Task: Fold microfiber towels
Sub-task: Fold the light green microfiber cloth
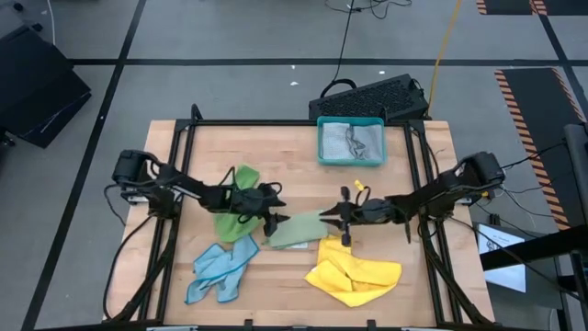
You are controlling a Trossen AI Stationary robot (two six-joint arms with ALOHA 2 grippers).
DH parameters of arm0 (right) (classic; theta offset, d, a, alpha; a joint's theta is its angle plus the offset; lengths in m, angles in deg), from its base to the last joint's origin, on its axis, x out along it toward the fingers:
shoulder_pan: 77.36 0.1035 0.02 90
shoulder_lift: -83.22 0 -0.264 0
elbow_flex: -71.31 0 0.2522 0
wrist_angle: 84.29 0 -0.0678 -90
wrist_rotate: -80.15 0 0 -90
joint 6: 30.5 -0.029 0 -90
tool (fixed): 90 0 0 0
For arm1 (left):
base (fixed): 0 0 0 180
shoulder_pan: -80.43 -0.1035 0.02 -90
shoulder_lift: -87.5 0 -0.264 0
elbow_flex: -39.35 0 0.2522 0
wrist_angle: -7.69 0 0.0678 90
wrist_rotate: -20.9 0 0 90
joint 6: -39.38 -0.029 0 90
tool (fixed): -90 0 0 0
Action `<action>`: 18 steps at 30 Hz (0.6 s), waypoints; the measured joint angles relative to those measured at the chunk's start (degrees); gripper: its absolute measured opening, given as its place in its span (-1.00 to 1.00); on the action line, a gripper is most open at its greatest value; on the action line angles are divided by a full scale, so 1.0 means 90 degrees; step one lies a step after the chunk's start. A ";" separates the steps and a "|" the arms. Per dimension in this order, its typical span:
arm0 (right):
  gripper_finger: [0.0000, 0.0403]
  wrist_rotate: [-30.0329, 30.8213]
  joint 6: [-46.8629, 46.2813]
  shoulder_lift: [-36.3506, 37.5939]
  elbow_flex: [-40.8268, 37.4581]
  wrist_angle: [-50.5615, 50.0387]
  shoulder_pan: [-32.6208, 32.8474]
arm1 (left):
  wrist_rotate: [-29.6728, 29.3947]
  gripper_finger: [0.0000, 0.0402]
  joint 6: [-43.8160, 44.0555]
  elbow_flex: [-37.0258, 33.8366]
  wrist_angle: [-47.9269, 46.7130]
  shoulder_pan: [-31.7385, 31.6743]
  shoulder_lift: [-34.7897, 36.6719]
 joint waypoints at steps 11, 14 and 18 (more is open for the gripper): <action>-0.43 0.0474 -0.1007 0.0422 -0.1052 0.0238 -0.0033 | 0.1645 0.60 0.0267 0.0405 0.0179 -0.0138 -0.0990; -0.41 0.0466 -0.1161 0.0394 -0.1055 0.0229 -0.0033 | 0.1661 0.49 0.0236 0.0574 0.0128 -0.0101 -0.1260; -0.40 0.0448 -0.1187 0.0393 -0.1035 0.0337 -0.0023 | 0.1633 0.16 -0.0261 0.0735 0.0036 -0.0048 -0.1543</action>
